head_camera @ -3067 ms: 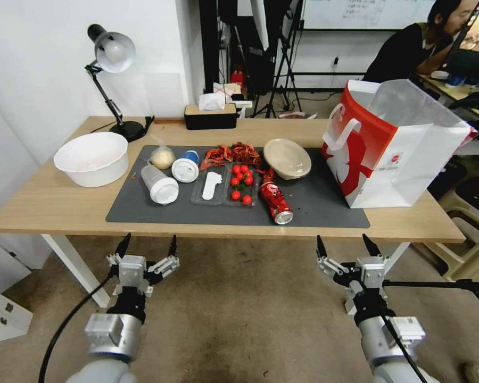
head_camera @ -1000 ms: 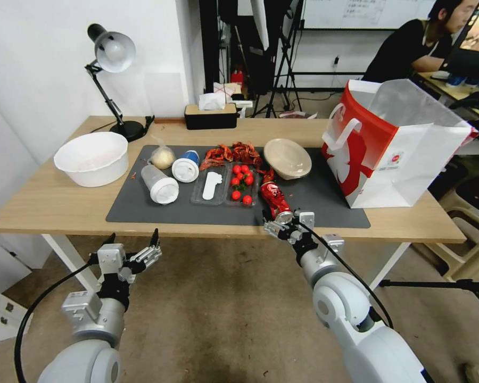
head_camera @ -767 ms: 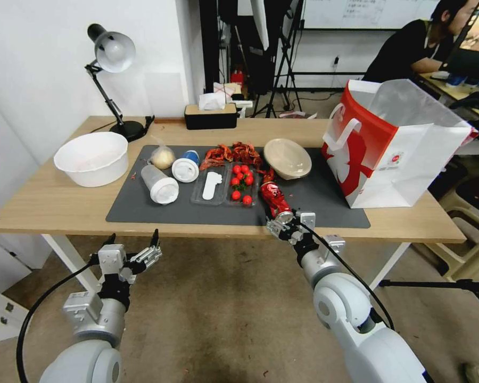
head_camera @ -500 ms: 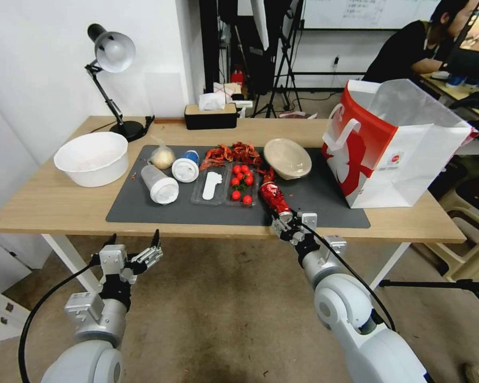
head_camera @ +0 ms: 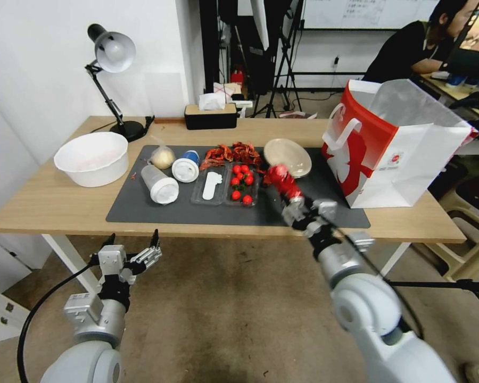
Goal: Pick up the trash from the table and place it into the takeout bag.
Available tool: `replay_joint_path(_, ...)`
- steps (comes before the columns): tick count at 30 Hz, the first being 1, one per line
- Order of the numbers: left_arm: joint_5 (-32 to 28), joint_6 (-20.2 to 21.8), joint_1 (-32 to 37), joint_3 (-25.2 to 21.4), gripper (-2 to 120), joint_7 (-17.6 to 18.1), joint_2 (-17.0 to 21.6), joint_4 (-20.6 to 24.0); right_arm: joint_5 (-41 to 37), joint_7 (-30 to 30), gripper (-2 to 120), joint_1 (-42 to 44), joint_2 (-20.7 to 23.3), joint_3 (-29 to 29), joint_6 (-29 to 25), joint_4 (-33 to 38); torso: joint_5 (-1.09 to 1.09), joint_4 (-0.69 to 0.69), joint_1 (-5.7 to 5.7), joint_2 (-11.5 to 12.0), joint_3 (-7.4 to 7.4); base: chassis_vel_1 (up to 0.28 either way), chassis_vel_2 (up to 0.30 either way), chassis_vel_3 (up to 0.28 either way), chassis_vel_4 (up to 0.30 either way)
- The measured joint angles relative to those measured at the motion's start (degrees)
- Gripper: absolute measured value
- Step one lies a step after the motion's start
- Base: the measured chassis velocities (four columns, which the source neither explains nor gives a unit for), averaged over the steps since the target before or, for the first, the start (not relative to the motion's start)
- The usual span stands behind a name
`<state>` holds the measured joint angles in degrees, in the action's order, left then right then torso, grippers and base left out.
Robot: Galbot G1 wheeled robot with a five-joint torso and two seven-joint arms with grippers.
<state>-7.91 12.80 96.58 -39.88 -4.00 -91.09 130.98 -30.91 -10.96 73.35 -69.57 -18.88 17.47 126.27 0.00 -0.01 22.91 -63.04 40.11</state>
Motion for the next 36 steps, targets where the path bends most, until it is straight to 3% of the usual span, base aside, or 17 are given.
replay_joint_path(3,0.4,-0.4,-0.2,0.6,100,-0.1,-0.1,-0.5,-5.4,1.9,50,-4.1,3.6,-5.4,-4.3,3.4,0.01,0.00,0.00,0.0,0.00,0.000,0.000,0.000,0.000)
replay_joint_path(7,0.6,-1.0,0.0,0.8,100,-0.1,-0.1,-0.6,-9.3,1.2,50,-10.9,6.8,-9.6,-8.1,0.8,0.02,0.01,0.00,0.0,0.00,0.000,0.000,0.000,0.000)
replay_joint_path(12,0.8,-1.4,0.3,0.8,100,-0.2,-0.1,-0.6,-13.1,-1.6,50,-16.3,9.4,-11.6,-8.4,-2.1,0.01,0.01,0.00,0.0,0.00,0.000,0.000,0.000,0.000)
replay_joint_path(20,1.6,-2.8,1.1,0.9,100,-0.4,-0.4,-0.5,-20.3,-18.1,50,-28.4,14.6,-10.9,-1.3,-11.9,0.01,0.02,0.01,0.0,0.00,0.000,0.000,0.000,0.000)
replay_joint_path(24,1.9,-3.1,1.2,0.9,100,-0.5,-0.6,-0.4,-21.6,-22.3,50,-30.5,14.9,-10.5,2.9,-14.4,0.01,0.00,0.01,0.0,0.01,0.000,0.000,0.000,0.000)
replay_joint_path(32,2.0,-3.1,1.2,0.7,100,-0.6,-0.7,-0.2,-21.9,-25.1,50,-31.4,14.7,-10.4,7.3,-15.8,0.00,0.00,0.00,0.0,0.00,0.000,0.000,0.000,0.000)
replay_joint_path(36,2.1,-3.1,1.2,0.7,100,-0.6,-0.8,-0.1,-21.9,-25.3,60,-31.4,14.6,-10.5,7.9,-15.8,0.00,0.01,0.01,0.0,0.00,0.000,0.000,0.000,0.000)
